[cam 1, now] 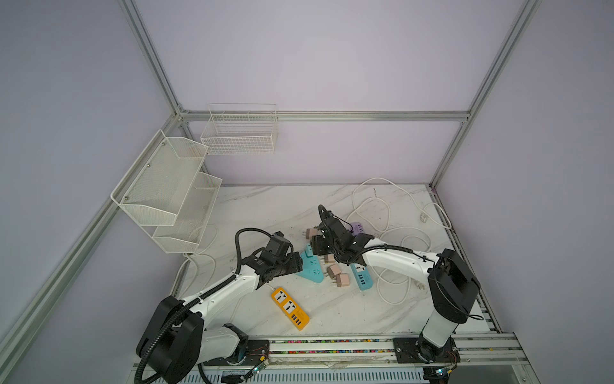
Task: Pull the plug off the socket
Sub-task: 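Move the right gripper to the light-teal adapter on the teal strip and close, then hold the teal strip with the left gripper while the right pulls the light-teal adapter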
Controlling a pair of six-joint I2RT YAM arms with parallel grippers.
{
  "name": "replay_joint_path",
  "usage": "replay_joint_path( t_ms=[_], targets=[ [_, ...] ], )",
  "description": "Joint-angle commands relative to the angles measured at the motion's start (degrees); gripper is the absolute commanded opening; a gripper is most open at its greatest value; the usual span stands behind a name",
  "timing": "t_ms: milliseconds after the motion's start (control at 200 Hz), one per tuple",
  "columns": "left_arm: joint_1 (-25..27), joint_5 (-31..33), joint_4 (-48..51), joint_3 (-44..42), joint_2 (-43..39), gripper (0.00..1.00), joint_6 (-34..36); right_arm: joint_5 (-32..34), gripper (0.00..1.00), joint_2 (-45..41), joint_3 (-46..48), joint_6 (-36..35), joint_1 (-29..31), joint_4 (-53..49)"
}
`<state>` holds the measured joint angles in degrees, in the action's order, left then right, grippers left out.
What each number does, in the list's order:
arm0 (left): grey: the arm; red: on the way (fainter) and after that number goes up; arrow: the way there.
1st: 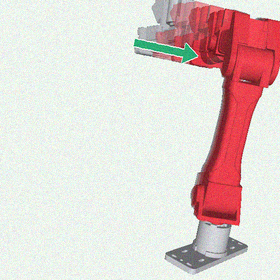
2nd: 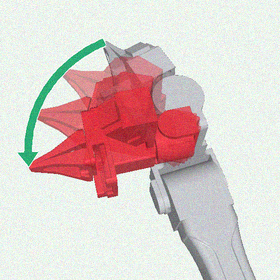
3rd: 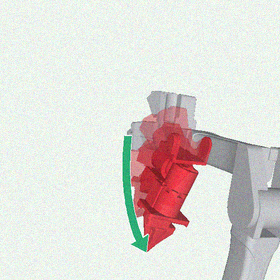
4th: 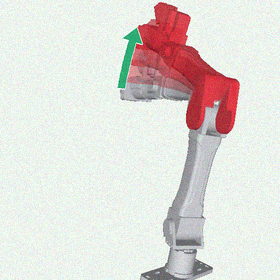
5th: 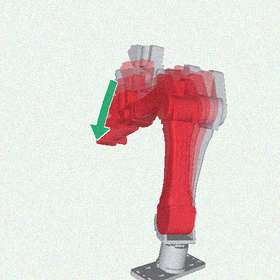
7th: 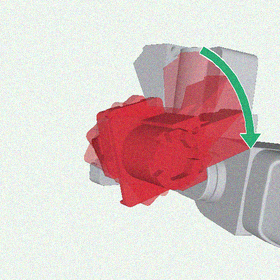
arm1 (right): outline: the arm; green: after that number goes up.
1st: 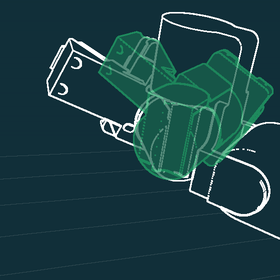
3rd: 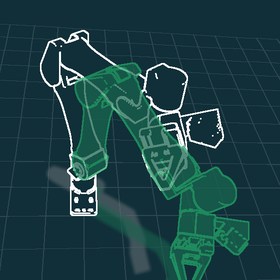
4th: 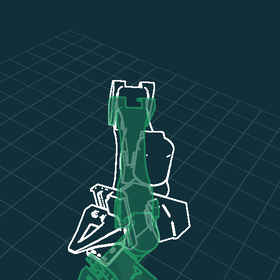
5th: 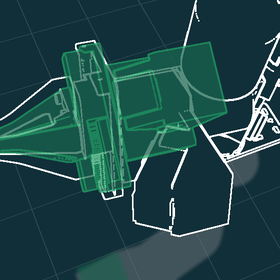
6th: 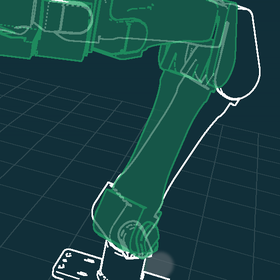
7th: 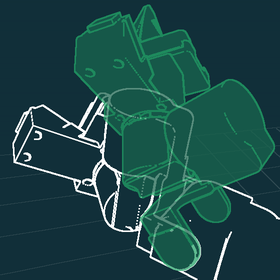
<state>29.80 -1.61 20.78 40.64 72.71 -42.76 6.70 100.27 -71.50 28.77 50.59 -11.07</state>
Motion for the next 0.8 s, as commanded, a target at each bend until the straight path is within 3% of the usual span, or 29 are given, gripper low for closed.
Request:
replay_joint_path(
  t_ms=[0,375,795],
  targets=[
    [-0.71,-1.81,-4.72,-1.16,0.54,0.71,-1.58,3.44,0.67,2.28,-2.65,2.20,2.18,-2.89],
    [-1.41,-2.24,-6.79,-3.37,4.58,0.70,-5.57,7.21,0.63,9.79,-7.90,3.66,4.43,-5.16],
    [-1.41,-1.40,-5.81,-4.65,7.25,0.67,-6.09,6.62,0.47,14.46,-10.04,3.39,4.64,-5.10]
  ],
)
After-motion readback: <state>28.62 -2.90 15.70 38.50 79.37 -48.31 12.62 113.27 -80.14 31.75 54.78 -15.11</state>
